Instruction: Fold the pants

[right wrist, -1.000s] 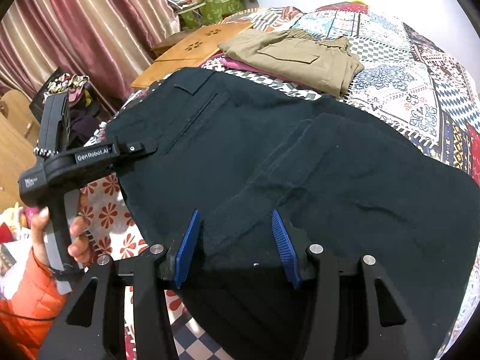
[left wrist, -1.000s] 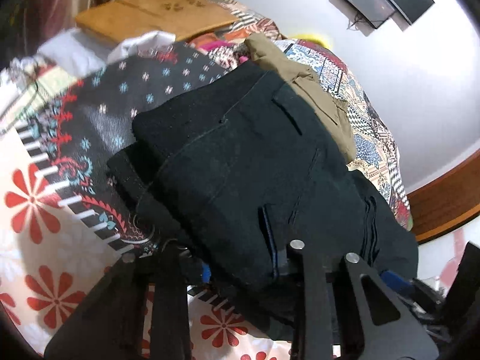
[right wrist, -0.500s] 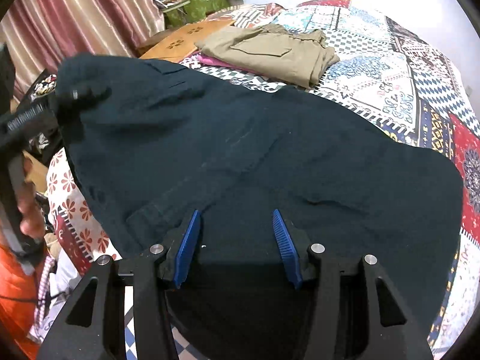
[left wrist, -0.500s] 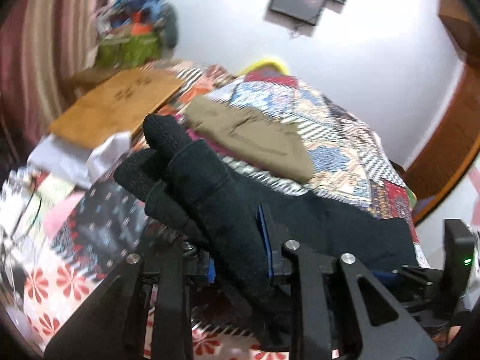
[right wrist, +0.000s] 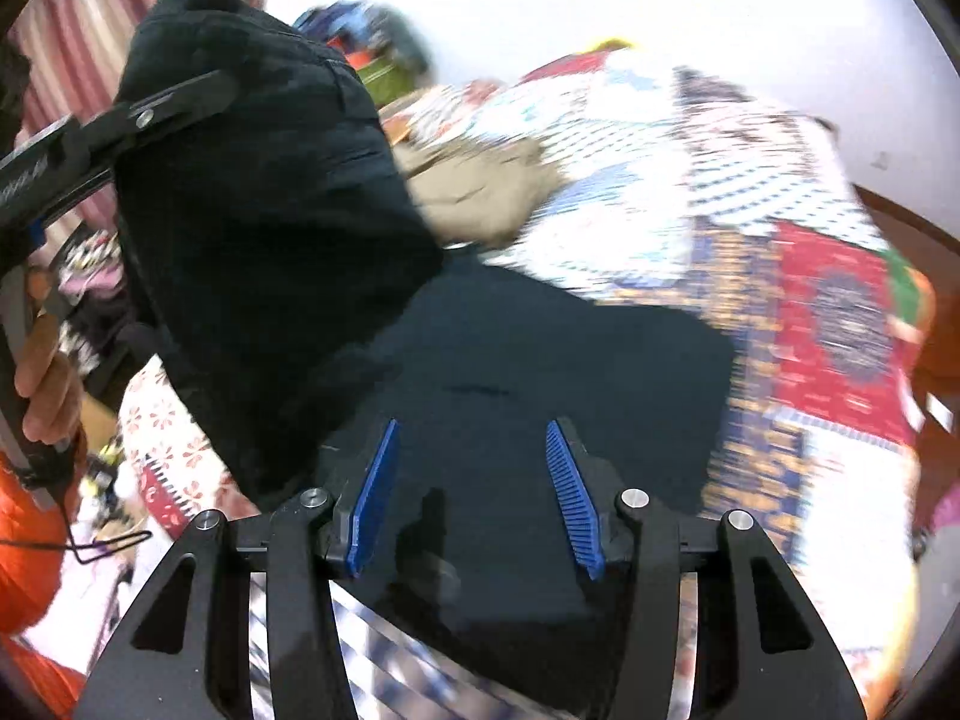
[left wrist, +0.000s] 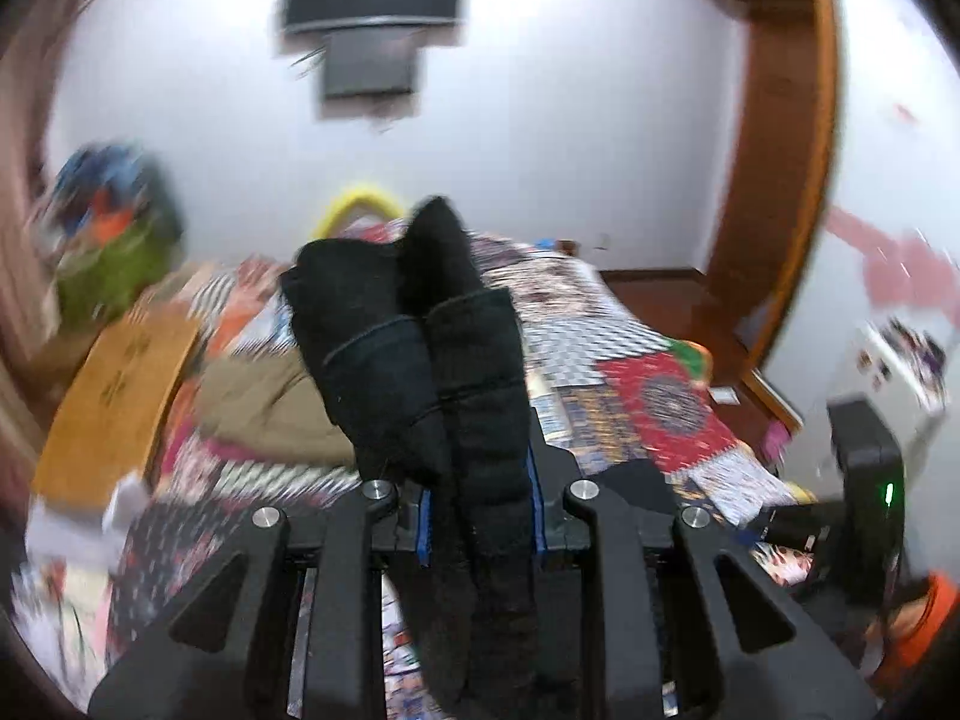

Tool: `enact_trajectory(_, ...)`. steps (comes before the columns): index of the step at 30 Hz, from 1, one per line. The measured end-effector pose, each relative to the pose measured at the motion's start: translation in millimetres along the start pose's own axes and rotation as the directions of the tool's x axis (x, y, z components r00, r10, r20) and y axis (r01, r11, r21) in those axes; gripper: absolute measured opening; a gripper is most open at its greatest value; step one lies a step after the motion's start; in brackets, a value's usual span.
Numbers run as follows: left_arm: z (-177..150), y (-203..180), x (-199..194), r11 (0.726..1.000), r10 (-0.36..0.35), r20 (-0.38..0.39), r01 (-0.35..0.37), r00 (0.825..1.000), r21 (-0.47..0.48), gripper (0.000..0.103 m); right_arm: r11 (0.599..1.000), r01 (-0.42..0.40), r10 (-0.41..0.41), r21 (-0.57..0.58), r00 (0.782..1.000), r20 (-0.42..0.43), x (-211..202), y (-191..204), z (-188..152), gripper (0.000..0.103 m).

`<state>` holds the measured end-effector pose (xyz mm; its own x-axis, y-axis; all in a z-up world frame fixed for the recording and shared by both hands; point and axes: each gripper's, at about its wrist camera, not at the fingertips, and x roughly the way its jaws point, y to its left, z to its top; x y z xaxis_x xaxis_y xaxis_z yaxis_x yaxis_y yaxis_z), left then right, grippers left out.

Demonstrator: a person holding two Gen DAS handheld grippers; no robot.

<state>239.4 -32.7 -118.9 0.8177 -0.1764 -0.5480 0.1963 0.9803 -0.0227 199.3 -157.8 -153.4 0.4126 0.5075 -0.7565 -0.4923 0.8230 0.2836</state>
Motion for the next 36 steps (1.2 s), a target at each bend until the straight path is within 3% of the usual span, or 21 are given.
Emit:
enact_trajectory(3,-0.5,-45.8,8.2,0.992,-0.062,-0.022,0.064,0.998,0.111,0.023,0.992,0.093,-0.097,0.081,0.994,0.052,-38.3,-40.9,-17.5,0.048)
enact_trajectory(6,-16.4,-87.0,31.0,0.97,-0.103,-0.12,0.126,0.987,0.207,0.023,0.973,0.15,-0.167,0.173,0.982,0.089,-69.6,-73.4,-36.6,0.048)
enact_trajectory(8,-35.6,-110.1,53.7,0.954,-0.134,-0.227,0.187,0.965,0.233,0.023,0.961,0.156,-0.183,0.227,0.977,0.106,-83.5,-88.2,-48.3,0.048)
enact_trajectory(10,-62.7,-134.6,77.9,0.934,-0.153,-0.342,0.249,0.927,0.255,0.023,0.95,0.16,-0.196,0.269,0.974,0.115,-91.2,-99.4,-58.5,0.048)
enact_trajectory(13,-97.2,-159.4,90.4,0.909,-0.124,-0.417,0.272,0.9,0.316,0.023,0.939,0.15,-0.193,0.308,0.975,0.111,-93.3,-106.9,-72.0,0.048)
enact_trajectory(16,-108.2,-163.8,89.4,0.905,-0.098,-0.406,0.252,0.909,0.344,0.024,0.941,0.14,-0.179,0.309,0.979,0.102,-88.4,-101.6,-78.1,0.048)
enact_trajectory(23,-99.8,-153.3,85.9,0.926,-0.14,-0.437,0.274,0.889,0.26,0.038,0.952,0.107,-0.144,0.286,0.983,0.113,-88.3,-90.8,-80.1,0.048)
enact_trajectory(27,-98.9,-152.1,78.3,0.932,-0.115,-0.41,0.241,0.905,0.27,0.054,0.954,0.105,-0.142,0.28,0.983,0.118,-88.9,-87.0,-78.9,0.048)
enact_trajectory(32,-84.5,-138.6,59.4,0.942,-0.162,-0.381,0.257,0.91,0.213,0.058,0.956,0.106,-0.145,0.273,0.981,0.127,-93.2,-85.1,-73.9,0.048)
enact_trajectory(34,-72.9,-123.9,48.6,0.953,-0.188,-0.346,0.255,0.919,0.16,0.065,0.96,0.098,-0.138,0.264,0.981,0.137,-94.2,-81.3,-69.1,0.048)
enact_trajectory(36,-61.6,-106.4,41.6,0.961,-0.214,-0.321,0.259,0.923,0.102,0.065,0.965,0.089,-0.128,0.245,0.981,0.147,-93.5,-75.5,-62.7,0.048)
